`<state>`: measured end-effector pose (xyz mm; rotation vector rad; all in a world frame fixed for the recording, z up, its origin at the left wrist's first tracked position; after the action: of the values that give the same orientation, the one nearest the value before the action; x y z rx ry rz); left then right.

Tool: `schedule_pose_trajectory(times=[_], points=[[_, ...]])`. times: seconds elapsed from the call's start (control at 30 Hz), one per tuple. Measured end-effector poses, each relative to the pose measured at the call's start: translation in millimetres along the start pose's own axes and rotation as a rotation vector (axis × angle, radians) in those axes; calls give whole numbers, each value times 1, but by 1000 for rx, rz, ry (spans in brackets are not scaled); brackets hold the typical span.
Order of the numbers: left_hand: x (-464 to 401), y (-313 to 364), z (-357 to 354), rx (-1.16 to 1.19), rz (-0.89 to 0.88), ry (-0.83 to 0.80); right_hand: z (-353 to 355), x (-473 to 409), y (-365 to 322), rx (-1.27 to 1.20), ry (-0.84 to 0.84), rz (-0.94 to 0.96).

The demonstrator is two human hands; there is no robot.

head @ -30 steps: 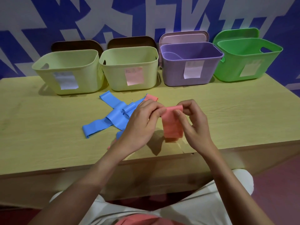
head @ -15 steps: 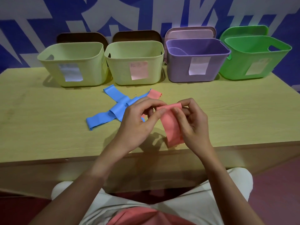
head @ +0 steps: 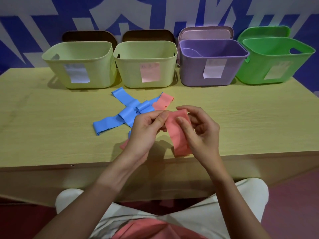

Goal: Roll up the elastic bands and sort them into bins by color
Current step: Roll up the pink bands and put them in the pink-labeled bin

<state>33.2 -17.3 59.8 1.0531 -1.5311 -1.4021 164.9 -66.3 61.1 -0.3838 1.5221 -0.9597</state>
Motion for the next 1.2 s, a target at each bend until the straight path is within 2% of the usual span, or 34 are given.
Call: schedule_pose_trajectory(times=[0.13, 0.33, 0.8, 1.03, 1.2], points=[[-1, -8, 1, 11, 39, -8, 1, -1, 3, 0, 25, -19], [4, -4, 0, -100, -77, 44, 5, 1, 7, -8, 12, -40], [2, -11, -1, -263, -142, 151, 8, 7, 14, 50, -96, -50], [1, -11, -3, -371, -181, 110, 11, 4, 14, 53, -76, -37], [3, -13, -4, -345, -166, 59, 14, 5, 21, 14, -18, -70]])
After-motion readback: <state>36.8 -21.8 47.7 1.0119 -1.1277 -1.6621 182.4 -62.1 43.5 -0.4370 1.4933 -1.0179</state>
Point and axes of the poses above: each hand's wrist, its own x-axis away from the middle knuckle, its own z-axis out of the back of the hand, y = z × x, the point moved 3 cm from there along -x, towards the middle knuckle, and after that the axes turned 10 degrees about z, right-handed, at the moved point
